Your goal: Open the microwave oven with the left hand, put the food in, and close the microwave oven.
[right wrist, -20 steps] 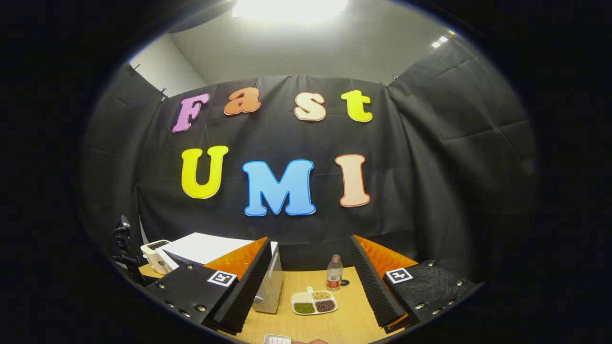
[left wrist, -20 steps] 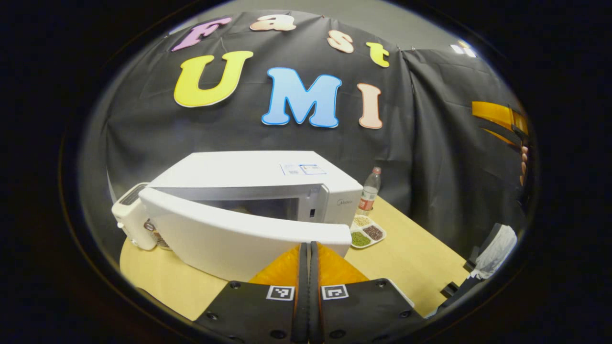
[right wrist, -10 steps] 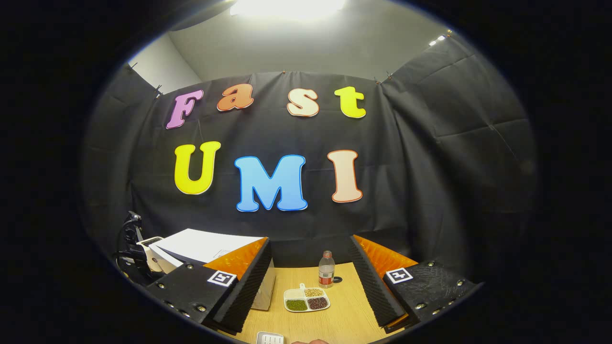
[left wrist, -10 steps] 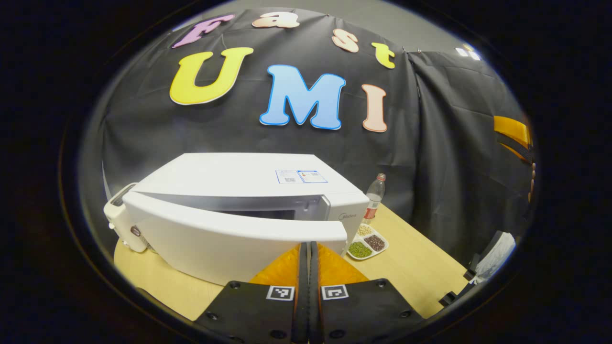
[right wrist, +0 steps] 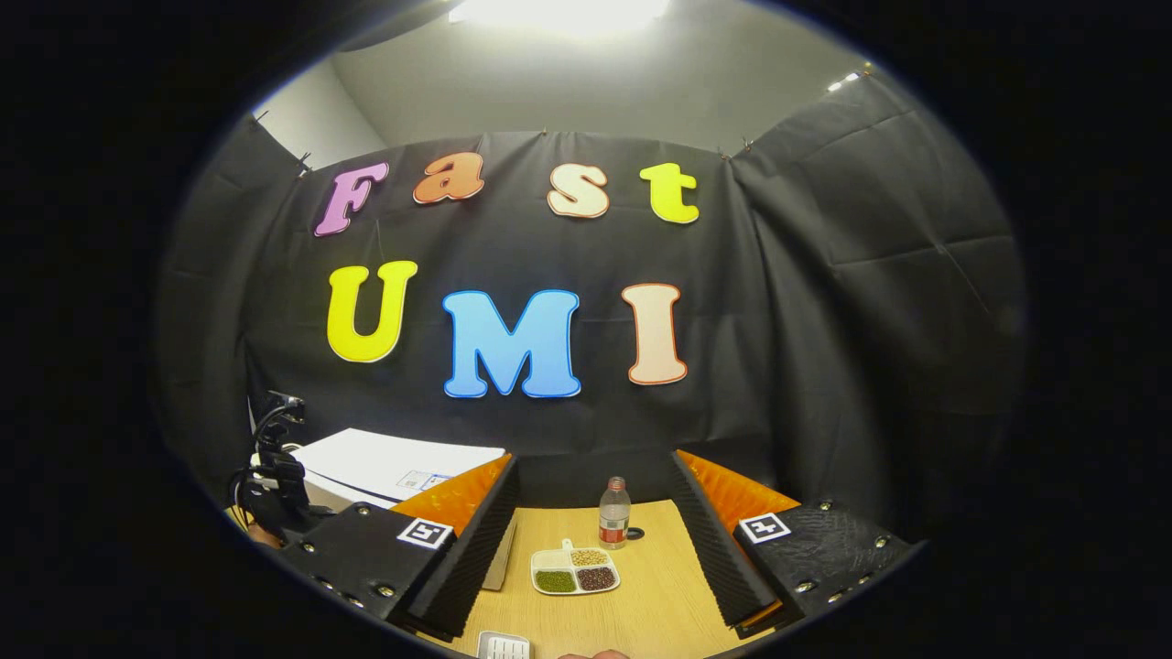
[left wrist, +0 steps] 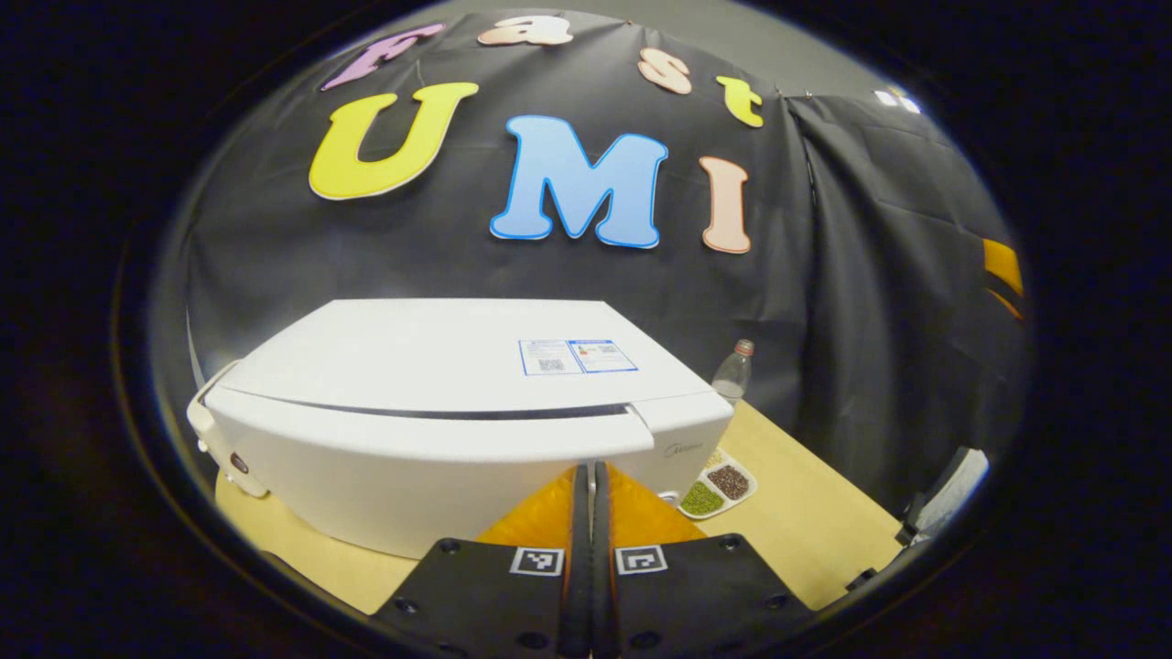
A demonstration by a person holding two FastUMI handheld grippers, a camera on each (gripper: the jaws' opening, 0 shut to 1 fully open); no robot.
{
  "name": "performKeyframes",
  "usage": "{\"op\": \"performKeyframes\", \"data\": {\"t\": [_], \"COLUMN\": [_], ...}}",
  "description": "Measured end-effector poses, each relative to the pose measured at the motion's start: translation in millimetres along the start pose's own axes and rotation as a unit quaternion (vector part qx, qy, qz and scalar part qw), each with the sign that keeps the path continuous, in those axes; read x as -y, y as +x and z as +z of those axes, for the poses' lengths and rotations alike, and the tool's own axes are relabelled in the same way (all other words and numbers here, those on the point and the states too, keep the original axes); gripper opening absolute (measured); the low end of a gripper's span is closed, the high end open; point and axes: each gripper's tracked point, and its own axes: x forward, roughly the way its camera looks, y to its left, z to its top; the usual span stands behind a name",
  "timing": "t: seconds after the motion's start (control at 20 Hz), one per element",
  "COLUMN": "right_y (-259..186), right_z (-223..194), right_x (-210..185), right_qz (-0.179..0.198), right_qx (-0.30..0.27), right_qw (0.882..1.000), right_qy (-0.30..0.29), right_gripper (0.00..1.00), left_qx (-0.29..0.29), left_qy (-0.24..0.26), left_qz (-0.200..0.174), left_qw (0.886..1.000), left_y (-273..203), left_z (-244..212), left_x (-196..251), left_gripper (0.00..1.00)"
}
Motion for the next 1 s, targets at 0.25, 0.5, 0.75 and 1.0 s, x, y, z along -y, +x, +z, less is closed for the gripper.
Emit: {"op": "performKeyframes", "data": {"t": [0.25,0.5,0.75,1.0], "right_y": [3,4,5,5], "right_z": [-2,-4,-6,-9], "right_x": [-8,-22,-27,-34], "right_qz": [0.001,0.012,0.012,0.015], "right_qx": [-0.002,-0.003,-0.005,-0.008], "right_qw": [1.0,1.0,1.0,1.0], "right_qy": [0.003,0.0,0.0,-0.001], "right_gripper": [0.98,0.98,0.98,0.98], "left_qx": [0.005,0.011,0.015,0.005], "left_qy": [-0.001,-0.003,-0.002,-0.013], "left_qz": [0.001,0.009,0.013,0.019], "left_qw": [1.0,1.0,1.0,1.0], "left_y": [0,4,7,12], "left_z": [2,3,6,3], "left_x": [-2,-4,-5,-6], "left_gripper": [0.06,0.06,0.07,0.07]}}
